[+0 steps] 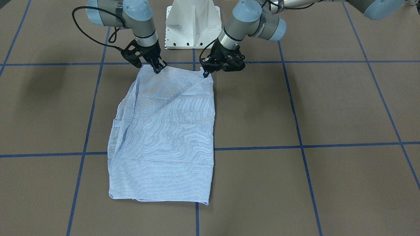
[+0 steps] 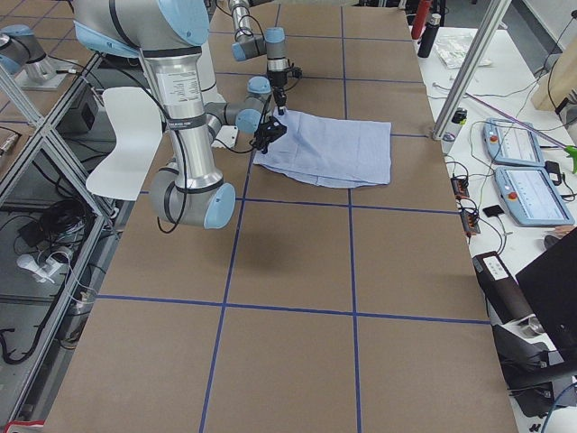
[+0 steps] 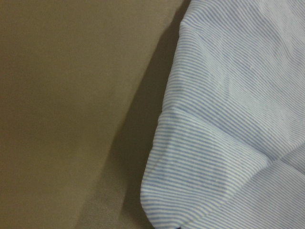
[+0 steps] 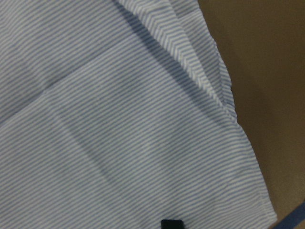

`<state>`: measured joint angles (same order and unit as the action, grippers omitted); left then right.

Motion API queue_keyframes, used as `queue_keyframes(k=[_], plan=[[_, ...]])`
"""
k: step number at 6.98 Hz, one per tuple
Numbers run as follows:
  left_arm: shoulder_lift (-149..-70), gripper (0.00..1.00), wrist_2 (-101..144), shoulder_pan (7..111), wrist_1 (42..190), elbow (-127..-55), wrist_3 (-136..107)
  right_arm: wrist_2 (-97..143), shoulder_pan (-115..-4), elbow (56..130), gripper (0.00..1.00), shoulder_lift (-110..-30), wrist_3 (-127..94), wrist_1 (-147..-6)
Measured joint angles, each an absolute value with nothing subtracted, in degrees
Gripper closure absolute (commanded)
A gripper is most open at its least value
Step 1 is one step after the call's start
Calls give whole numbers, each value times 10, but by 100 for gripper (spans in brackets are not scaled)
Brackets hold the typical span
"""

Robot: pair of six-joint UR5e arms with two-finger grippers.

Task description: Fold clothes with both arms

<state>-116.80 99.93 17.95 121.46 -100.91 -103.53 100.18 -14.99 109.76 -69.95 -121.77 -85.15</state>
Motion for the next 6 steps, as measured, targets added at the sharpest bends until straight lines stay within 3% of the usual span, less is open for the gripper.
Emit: queue_keyframes(k=[1, 2, 3, 5, 6], plan=[[-1168, 100, 999, 180, 1215, -1009, -1035, 1003, -152, 1096, 36, -698, -1218, -852], [-1168, 100, 999, 180, 1215, -1009, -1035, 1005, -154, 1096, 25, -697, -1217, -852], [-1168, 100, 999, 180, 1215, -1009, -1035, 1006, -156, 1096, 22, -697, -1217, -852], [-1168, 100, 999, 181, 1215, -1010, -1035, 1006, -154, 1094, 2, -693, -1218, -871], [-1168, 100, 999, 182, 1214, -1011, -1035, 1006, -152, 1093, 3, -684, -1218, -894]])
